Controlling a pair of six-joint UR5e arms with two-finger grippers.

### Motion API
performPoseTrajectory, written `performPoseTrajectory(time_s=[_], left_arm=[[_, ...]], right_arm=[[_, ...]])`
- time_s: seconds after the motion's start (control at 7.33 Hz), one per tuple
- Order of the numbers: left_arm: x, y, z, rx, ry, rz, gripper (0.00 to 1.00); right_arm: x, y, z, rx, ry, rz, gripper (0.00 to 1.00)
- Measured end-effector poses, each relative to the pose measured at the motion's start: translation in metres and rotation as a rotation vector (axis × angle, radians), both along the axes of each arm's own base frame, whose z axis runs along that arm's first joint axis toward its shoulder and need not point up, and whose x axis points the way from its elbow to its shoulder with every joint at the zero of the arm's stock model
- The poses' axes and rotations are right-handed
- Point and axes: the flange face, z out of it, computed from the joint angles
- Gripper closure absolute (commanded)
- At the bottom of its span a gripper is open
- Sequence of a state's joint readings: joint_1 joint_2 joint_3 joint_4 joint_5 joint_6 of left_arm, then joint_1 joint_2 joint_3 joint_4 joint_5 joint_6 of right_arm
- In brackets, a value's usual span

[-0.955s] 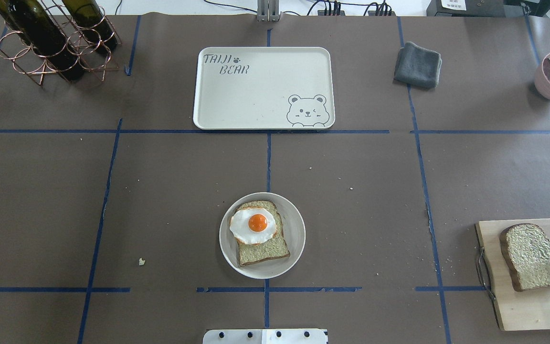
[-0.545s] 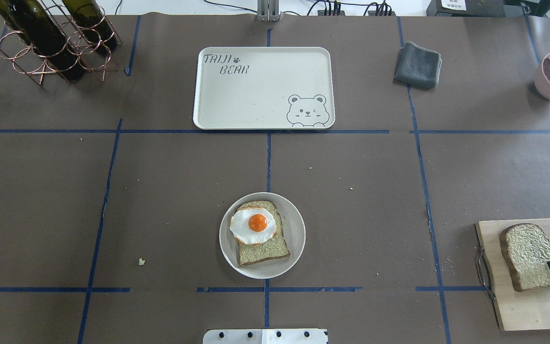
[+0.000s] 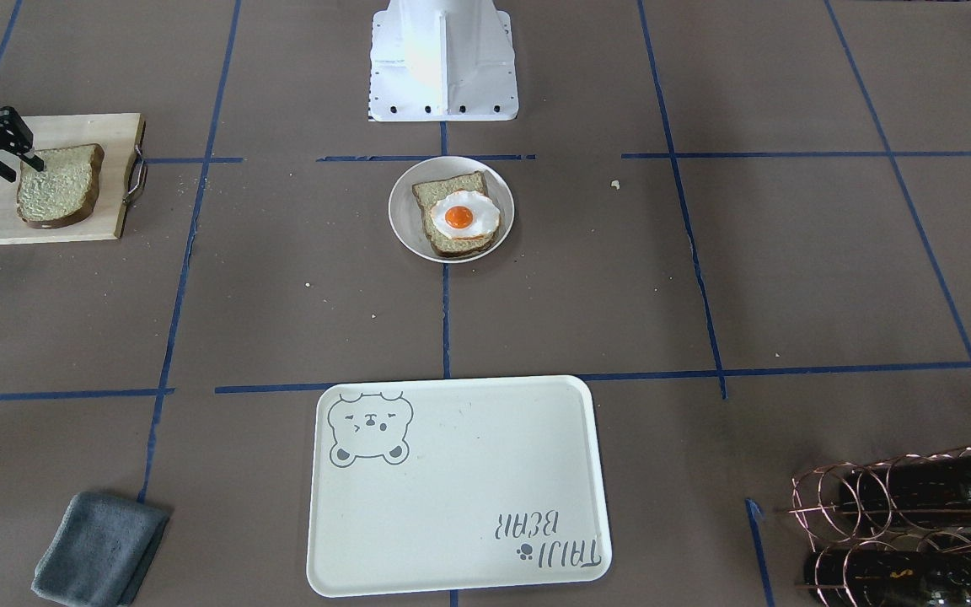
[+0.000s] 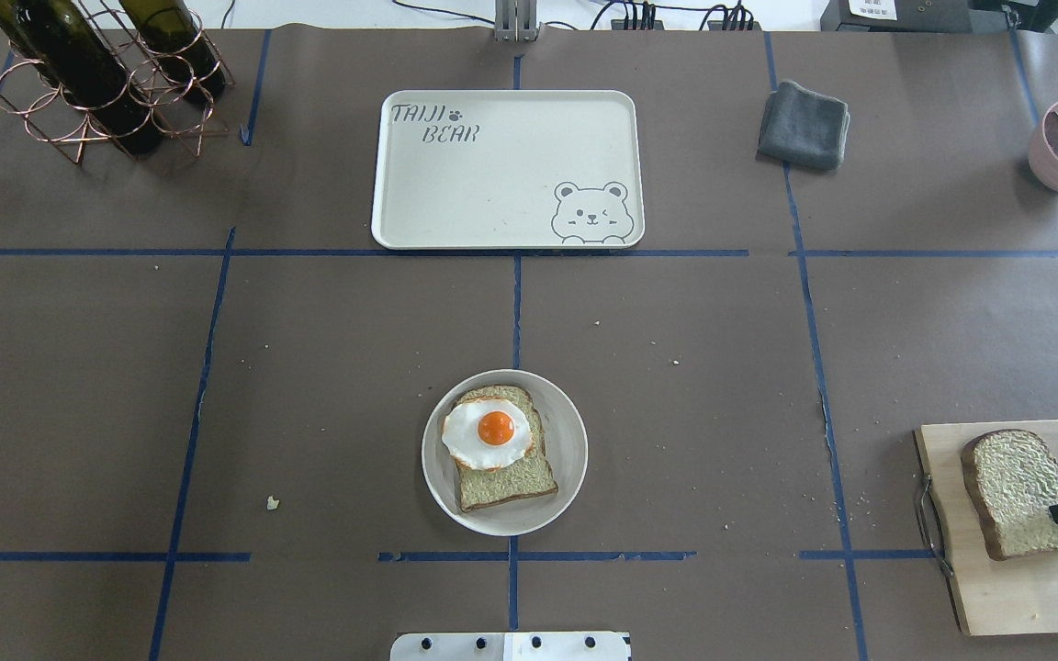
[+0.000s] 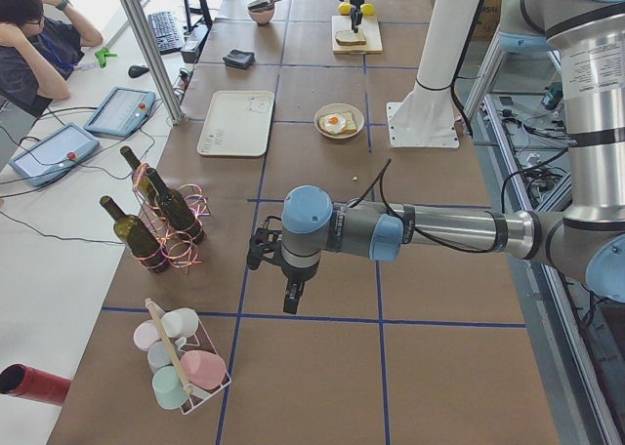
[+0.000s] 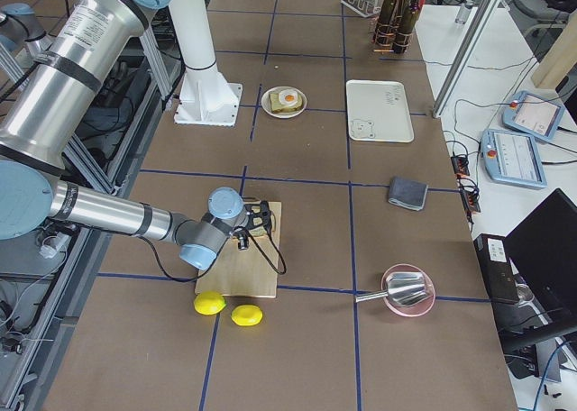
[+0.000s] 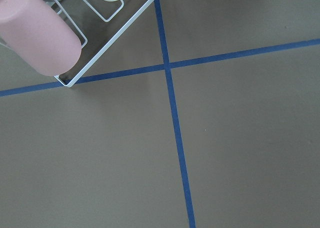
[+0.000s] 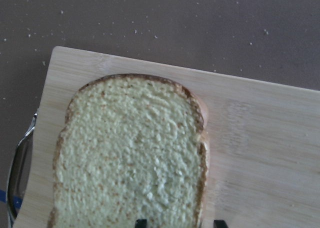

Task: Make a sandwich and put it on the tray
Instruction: 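Close the right gripper on the edge of the bread slice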

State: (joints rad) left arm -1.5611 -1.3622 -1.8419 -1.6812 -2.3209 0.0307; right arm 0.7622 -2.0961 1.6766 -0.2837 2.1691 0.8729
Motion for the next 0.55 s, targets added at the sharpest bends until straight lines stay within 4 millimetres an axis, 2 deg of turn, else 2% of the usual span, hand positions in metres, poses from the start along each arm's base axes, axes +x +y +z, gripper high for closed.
performPoseTrajectory(time_s=[0.14, 0.27, 0.55], left_arm=[[-0.0003, 0.0002, -0.0001, 0.000, 0.000, -0.001, 0.00], [-0.0008, 0.0004, -0.0004, 0.001, 0.000, -0.002, 0.00], [-0.0018, 0.0003, -0.0021, 0.004, 0.000, -0.004, 0.00]], right_arm=[[-0.0003, 0.0000, -0.0001, 0.000, 0.000, -0.001, 0.89], [-0.0005, -0.0001, -0.0002, 0.000, 0.000, -0.001, 1.00], [-0.0003, 0.0001, -0.0018, 0.012, -0.011, -0.006, 1.00]])
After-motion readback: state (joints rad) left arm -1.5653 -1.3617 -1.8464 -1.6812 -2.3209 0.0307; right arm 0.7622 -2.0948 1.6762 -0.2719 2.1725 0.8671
